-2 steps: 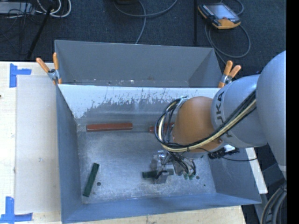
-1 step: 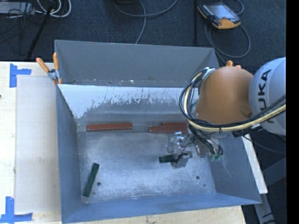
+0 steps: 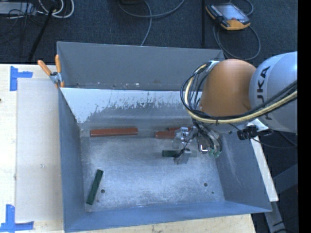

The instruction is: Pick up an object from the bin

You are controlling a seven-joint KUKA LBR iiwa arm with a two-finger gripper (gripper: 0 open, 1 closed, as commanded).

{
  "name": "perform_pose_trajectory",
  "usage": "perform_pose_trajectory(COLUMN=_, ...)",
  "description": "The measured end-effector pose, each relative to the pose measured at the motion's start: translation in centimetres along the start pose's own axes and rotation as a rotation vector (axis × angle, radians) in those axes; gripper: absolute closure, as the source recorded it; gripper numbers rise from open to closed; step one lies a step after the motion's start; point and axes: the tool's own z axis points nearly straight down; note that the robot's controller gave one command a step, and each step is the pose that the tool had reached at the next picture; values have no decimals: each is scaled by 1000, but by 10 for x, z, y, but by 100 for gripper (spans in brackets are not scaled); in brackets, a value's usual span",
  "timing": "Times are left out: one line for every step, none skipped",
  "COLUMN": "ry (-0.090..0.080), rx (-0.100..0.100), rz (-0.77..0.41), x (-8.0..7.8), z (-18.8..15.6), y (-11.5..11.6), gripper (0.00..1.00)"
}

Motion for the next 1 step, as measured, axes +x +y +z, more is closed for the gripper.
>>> perform_pose_trajectory(ry=-4, rx=0, rz=-249, x=16, z=-78, y=-15, gripper=100)
